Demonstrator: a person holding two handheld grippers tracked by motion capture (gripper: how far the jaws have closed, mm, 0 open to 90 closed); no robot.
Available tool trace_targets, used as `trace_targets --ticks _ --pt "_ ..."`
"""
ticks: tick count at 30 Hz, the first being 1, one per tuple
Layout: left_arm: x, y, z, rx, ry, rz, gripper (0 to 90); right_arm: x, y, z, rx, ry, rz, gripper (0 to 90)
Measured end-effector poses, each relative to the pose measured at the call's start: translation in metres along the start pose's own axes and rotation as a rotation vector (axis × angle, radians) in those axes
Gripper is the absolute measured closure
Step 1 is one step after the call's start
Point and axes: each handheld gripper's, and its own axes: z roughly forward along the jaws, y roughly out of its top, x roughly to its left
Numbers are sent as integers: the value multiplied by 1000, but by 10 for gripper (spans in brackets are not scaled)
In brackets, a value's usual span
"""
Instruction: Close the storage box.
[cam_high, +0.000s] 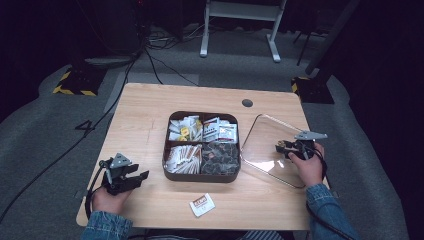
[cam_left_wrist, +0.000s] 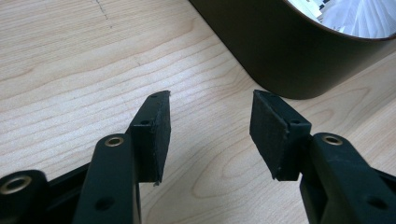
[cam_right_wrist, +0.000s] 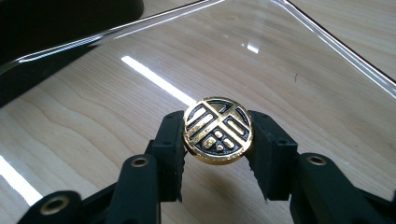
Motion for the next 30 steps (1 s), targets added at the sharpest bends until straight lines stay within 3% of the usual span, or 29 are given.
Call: trace_targets --ticks 4,20,30 --pt "-1 1 -3 -24 11 7 486 1 3 -8 -17 1 2 587" --pt "-4 -5 -6 -19 5 14 485 5 27 -35 -90 37 -24 587" --pt "-6 -9 -9 -17 11 25 485 29 56 -33 -59 82 -74 587"
